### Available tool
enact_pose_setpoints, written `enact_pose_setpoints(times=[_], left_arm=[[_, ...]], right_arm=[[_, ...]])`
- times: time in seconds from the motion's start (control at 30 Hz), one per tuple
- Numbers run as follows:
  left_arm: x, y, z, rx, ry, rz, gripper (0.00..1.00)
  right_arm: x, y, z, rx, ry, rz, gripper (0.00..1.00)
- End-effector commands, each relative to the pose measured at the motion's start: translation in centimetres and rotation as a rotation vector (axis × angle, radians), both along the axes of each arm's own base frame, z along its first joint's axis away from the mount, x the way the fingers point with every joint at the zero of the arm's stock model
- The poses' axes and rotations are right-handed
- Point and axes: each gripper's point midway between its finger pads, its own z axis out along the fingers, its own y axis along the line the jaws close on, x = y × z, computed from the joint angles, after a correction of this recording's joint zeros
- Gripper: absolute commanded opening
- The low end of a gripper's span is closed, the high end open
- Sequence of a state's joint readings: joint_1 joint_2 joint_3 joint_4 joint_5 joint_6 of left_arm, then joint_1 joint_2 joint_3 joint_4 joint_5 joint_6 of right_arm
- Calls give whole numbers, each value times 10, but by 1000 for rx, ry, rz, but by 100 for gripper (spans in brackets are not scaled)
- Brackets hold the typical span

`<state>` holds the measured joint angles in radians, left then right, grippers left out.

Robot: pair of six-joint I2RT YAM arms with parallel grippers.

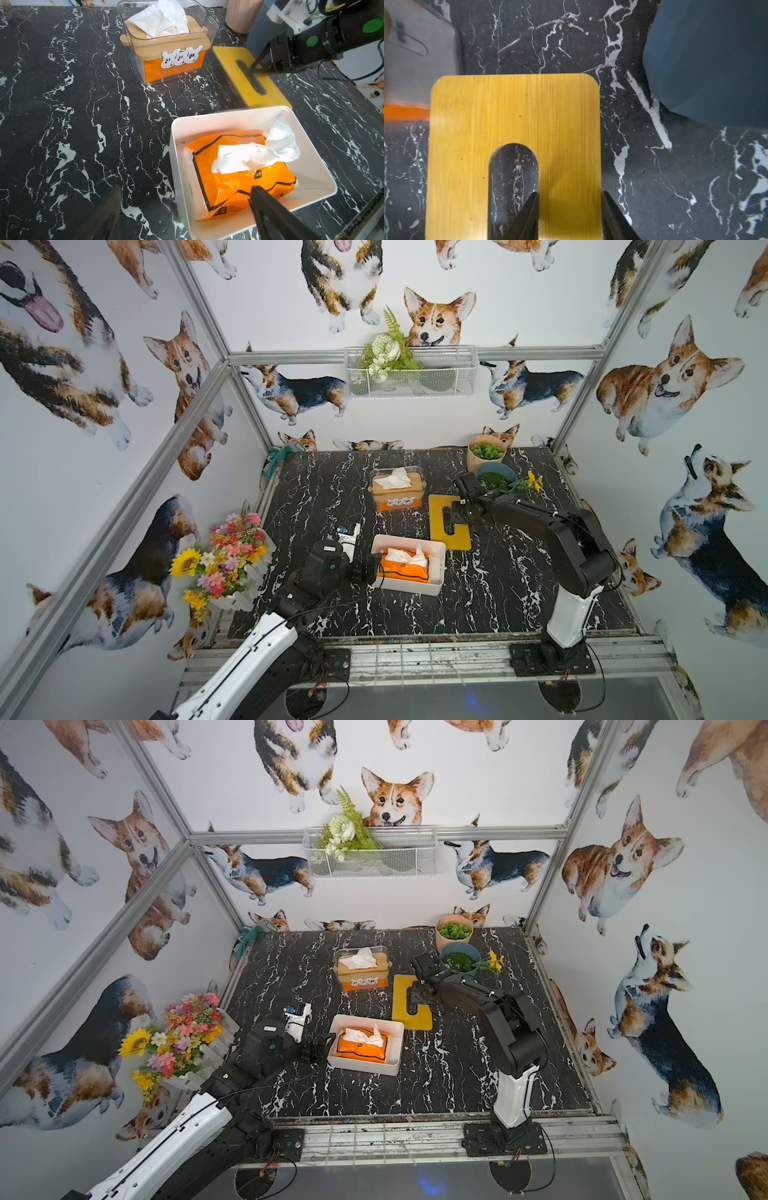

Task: Put the tissue paper into the tissue box
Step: Pick up the box lid from the center of the board, then close the box lid on the tissue box.

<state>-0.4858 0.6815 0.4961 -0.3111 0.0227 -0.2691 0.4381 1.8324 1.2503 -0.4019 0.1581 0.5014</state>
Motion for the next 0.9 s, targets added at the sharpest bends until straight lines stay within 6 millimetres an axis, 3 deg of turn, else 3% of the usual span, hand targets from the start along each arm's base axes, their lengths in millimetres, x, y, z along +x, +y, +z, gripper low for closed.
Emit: enact_pose_setpoints(times=[0.0,0.2,0.5,0.7,0.87], left_arm=[[3,-2,5,-10,-24,-5,100],[3,-2,5,-9,-21,-6,100],[2,-5,5,-16,-13,-17,100],[6,-18,6,-59,63,-70,100],[11,-36,28,-146,108,-149,100]], right_arm=[[-4,-3,10,-15,3,13,16],[-7,-5,32,-11,-38,23,14],[-12,1,83,35,-137,76,13],[-25,23,121,73,-210,178,12],[-46,55,146,72,-260,339,11]])
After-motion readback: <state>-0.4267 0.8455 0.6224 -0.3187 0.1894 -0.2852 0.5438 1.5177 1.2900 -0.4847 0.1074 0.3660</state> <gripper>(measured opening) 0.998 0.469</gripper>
